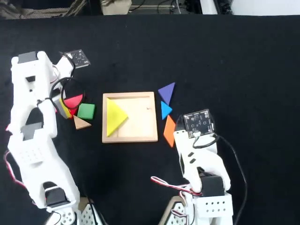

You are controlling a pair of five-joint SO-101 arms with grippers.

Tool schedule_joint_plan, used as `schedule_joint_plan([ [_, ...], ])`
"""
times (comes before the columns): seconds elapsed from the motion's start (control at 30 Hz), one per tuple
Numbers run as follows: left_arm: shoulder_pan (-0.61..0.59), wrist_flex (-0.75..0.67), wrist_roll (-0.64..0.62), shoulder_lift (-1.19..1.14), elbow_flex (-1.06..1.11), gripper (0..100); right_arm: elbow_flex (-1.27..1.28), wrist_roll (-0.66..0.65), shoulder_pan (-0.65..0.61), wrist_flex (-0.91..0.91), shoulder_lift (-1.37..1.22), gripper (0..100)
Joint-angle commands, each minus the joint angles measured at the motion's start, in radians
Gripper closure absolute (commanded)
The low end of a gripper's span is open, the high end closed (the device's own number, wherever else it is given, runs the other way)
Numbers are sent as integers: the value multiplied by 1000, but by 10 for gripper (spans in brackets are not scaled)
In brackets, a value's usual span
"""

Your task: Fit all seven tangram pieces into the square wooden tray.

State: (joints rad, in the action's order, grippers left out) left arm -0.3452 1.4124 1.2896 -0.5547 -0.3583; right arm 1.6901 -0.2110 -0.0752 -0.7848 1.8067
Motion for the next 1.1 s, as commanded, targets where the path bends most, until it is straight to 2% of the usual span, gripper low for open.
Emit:
schedule_joint_plan([
  [0.0,-5,0,54,-91,-131,647,-5,-8,12,9,58,737],
  [0.4,13,15,83,-230,-219,647,-5,-8,12,11,58,737],
  [0.53,24,78,83,-233,-229,647,-5,-8,12,11,58,737],
  [0.9,93,52,17,-244,-219,648,-5,-8,12,11,58,737],
  [1.07,99,55,25,-245,-217,762,-5,-8,12,11,58,737],
])
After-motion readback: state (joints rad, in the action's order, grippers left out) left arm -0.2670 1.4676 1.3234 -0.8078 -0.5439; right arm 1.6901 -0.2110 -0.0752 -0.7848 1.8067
